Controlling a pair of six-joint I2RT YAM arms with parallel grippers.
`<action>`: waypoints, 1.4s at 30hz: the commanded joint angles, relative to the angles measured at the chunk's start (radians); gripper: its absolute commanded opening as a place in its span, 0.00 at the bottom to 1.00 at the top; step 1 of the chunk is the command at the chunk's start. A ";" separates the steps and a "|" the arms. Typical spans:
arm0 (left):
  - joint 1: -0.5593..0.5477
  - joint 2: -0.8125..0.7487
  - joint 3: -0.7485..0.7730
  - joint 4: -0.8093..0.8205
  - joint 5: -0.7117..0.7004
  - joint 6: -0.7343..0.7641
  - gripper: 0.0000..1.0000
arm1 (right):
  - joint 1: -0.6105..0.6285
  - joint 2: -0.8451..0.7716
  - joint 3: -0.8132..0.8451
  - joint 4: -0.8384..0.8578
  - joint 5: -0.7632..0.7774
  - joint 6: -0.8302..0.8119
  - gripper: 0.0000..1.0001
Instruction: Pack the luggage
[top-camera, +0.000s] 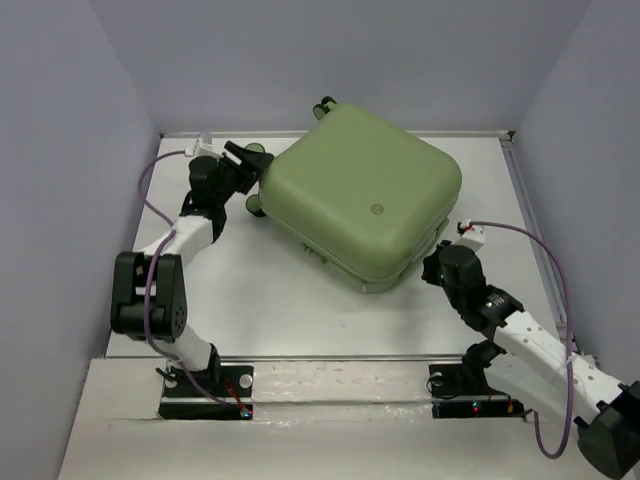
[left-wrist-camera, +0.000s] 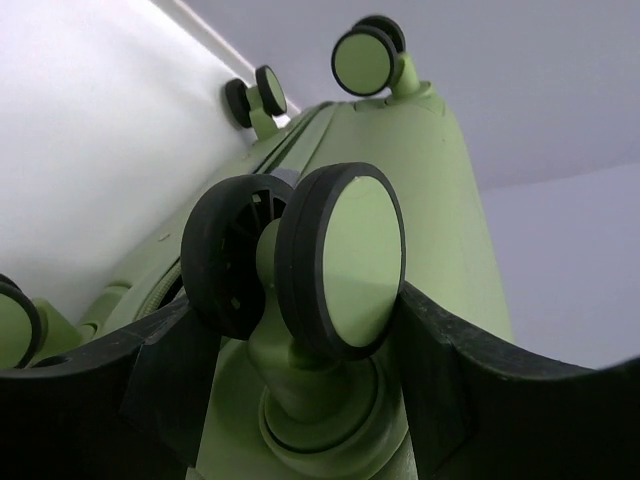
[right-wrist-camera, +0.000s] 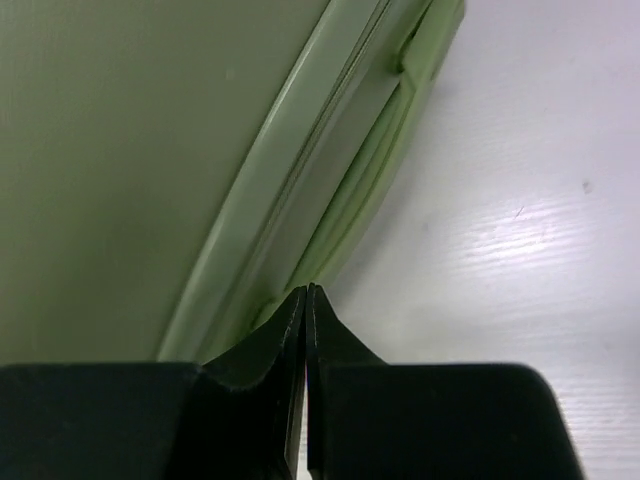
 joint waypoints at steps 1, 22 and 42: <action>-0.020 -0.283 -0.209 0.203 -0.043 0.059 0.06 | -0.260 0.078 0.116 0.184 -0.305 -0.212 0.07; -0.149 -1.019 -0.616 -0.161 -0.245 0.191 0.06 | -0.338 0.104 0.321 0.124 -0.847 -0.240 0.39; -0.158 -0.967 -0.737 -0.081 -0.261 0.191 0.06 | -0.119 0.034 -0.196 0.478 -0.576 -0.128 0.55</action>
